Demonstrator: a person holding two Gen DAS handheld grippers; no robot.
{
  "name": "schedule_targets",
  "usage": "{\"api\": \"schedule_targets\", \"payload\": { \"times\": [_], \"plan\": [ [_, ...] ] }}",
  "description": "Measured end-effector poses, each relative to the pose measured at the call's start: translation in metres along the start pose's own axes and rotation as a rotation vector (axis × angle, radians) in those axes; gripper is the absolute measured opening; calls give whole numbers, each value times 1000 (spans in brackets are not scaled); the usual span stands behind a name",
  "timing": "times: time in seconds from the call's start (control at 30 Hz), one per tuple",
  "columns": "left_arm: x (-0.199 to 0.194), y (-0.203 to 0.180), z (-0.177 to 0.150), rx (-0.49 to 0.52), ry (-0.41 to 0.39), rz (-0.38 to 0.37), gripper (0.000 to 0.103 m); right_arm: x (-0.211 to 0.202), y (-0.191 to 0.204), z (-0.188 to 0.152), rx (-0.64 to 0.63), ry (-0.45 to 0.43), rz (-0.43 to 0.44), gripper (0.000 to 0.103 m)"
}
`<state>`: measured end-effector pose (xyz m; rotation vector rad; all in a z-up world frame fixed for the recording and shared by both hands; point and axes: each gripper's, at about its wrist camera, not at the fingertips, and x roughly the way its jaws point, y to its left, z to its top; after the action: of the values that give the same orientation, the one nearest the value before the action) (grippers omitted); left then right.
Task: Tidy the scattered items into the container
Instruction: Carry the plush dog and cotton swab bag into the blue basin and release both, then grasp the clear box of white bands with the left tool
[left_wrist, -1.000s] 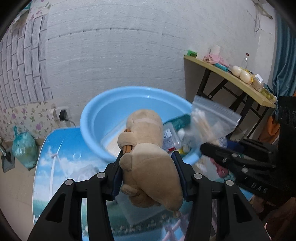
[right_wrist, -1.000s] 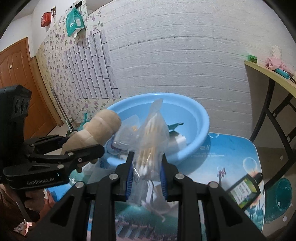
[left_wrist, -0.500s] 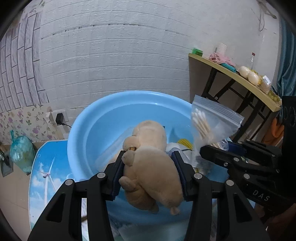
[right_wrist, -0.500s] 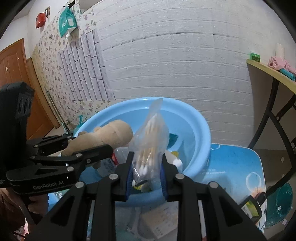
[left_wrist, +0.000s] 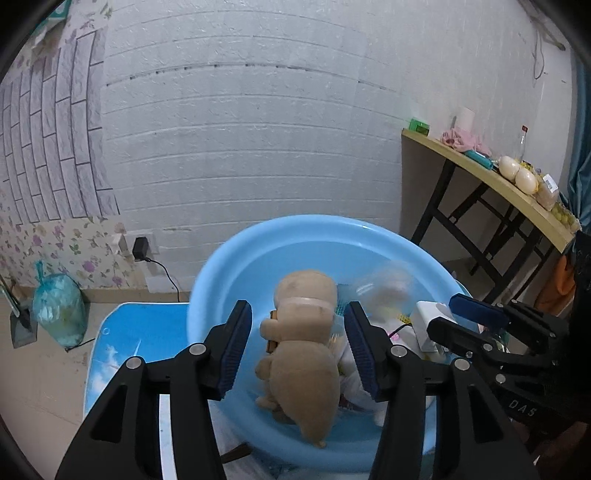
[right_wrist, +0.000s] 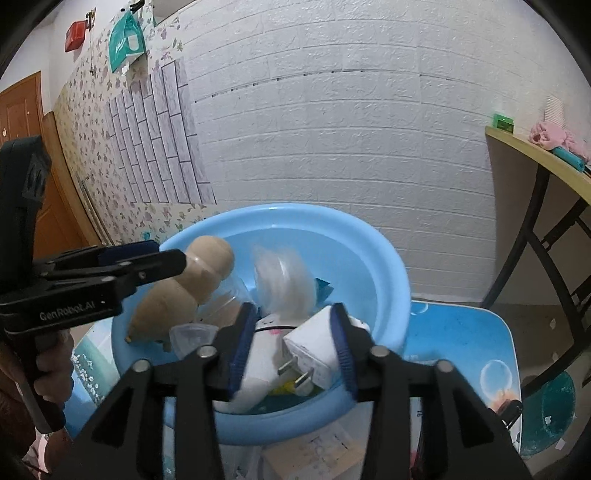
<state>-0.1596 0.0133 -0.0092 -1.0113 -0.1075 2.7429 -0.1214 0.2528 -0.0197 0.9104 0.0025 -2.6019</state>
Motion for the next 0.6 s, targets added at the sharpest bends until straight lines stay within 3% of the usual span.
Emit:
{"api": "schedule_targets", "payload": {
  "times": [0.1,0.5,0.6],
  "plan": [
    [-11,3,-5,-7,-6,4,53,-6,1,-2,-3,-4,-1,44],
    [-59,14,-43,-24,-31,69,86,-46,-8,-23,67,-39,-47,44],
    [-65,18,-55,-31,-20,96,90,-46,-17,-30,120,8,-65,44]
  ]
}}
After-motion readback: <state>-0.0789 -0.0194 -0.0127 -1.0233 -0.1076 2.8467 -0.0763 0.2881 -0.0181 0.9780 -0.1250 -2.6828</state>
